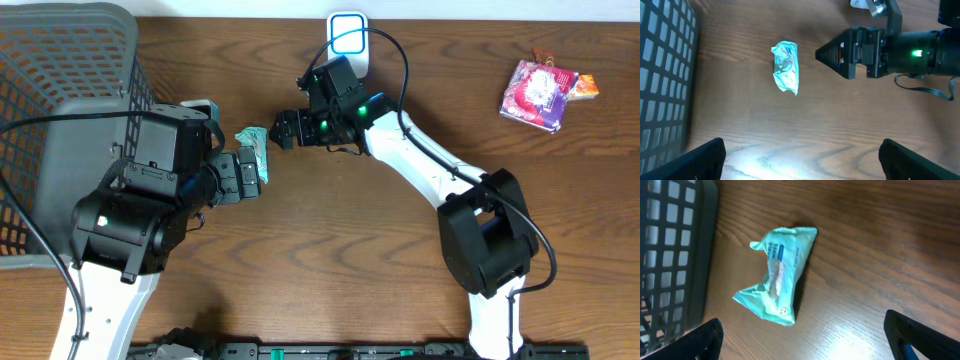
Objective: Scan the item barcode
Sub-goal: 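Reach the right gripper to the green wipes pack and grasp it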
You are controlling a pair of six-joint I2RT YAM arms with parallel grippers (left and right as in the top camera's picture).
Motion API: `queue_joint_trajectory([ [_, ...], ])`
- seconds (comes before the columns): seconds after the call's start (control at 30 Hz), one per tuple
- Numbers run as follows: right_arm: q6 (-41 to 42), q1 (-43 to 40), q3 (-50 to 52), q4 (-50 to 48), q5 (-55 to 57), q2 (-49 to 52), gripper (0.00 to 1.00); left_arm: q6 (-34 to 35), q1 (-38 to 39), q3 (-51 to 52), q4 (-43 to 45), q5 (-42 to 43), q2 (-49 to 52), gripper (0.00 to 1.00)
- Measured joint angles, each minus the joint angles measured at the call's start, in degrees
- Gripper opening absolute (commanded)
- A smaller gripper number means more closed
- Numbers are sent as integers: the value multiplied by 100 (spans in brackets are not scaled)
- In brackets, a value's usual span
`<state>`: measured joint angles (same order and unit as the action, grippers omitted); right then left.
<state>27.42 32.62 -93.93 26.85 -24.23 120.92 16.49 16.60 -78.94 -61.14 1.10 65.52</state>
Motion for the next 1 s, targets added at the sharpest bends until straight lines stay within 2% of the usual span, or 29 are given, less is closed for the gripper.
queue_joint_trajectory([
  [0.43, 555, 586, 4, -1180, -87, 619, 89, 0, 0, 0, 0, 0, 0, 98],
  [0.63, 732, 857, 4, -1261, 61, 726, 84, 0, 0, 0, 0, 0, 0, 98],
  [0.7, 828, 916, 4, -1270, 157, 807, 78, 0, 0, 0, -2, 0, 0, 98],
  [0.73, 866, 931, 4, -1274, 197, 861, 71, 0, 0, 0, 0, 0, 0, 98],
  [0.77, 896, 938, 4, -1276, 238, 925, 64, 0, 0, 0, 0, 0, 0, 98],
  [0.83, 916, 935, 2, -1276, 299, 1084, 40, 0, 0, 0, -2, 0, 0, 98],
  [0.87, 885, 931, 2, -1314, 278, 1143, 38, 0, 0, 0, -2, 0, 0, 98],
  [1.0, 658, 922, -52, -968, 483, 1134, 41, 0, 0, 0, -2, 0, 0, 98],
])
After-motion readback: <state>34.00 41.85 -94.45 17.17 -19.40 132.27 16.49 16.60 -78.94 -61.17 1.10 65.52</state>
